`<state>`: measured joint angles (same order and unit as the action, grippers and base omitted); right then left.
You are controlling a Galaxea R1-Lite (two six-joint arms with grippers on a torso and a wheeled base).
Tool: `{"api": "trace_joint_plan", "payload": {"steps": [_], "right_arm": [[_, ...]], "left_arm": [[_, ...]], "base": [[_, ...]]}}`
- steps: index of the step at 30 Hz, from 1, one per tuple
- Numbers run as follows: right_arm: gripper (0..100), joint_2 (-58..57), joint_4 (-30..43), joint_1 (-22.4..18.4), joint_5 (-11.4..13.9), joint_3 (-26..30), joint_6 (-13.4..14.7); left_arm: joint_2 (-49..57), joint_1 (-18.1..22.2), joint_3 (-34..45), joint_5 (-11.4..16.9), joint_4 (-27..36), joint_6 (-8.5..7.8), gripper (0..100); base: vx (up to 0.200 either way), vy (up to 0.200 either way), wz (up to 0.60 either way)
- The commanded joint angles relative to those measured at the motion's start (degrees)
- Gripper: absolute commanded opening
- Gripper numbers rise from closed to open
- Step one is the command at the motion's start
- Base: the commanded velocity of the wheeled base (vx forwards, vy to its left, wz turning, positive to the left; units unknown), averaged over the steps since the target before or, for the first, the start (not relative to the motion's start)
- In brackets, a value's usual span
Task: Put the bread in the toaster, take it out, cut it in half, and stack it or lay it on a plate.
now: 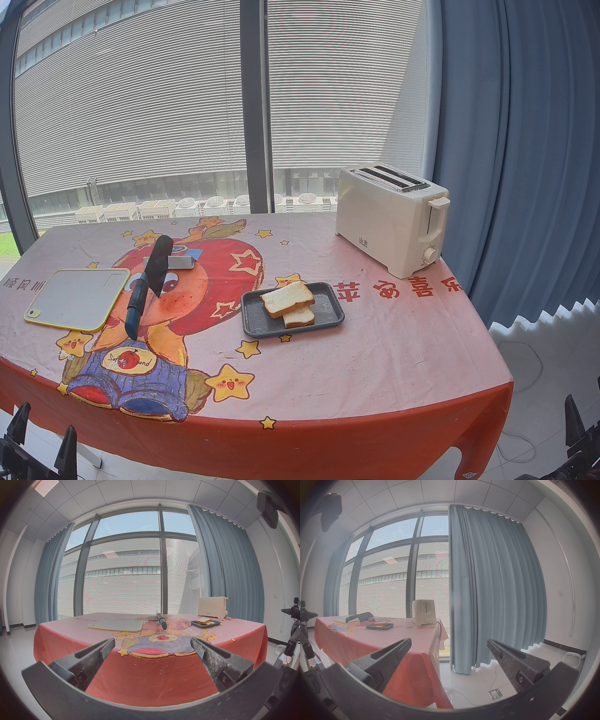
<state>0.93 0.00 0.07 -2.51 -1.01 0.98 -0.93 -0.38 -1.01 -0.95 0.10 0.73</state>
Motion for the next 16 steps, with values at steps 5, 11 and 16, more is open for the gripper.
{"api": "trace_joint_plan", "payload": {"steps": [5, 11, 16], "right_arm": [[100, -0.9, 0.0, 0.0, 0.3, 0.9, 0.0], [100, -0.9, 0.0, -0.1, 0.1, 0.9, 0.0], [100, -0.8, 0.1, 0.0, 0.5, 0.9, -0.1]], "left_arm": [[0.8, 0.0, 1.0, 0.0, 0.0, -0.03, 100], [0.7, 0.0, 1.0, 0.0, 0.0, -0.03, 100], [0.8, 0.0, 1.0, 0.0, 0.0, -0.03, 100]], "base": [[0.000, 0.000, 0.00], [0.000, 0.000, 0.00], [0.000, 0.000, 0.00]]}}
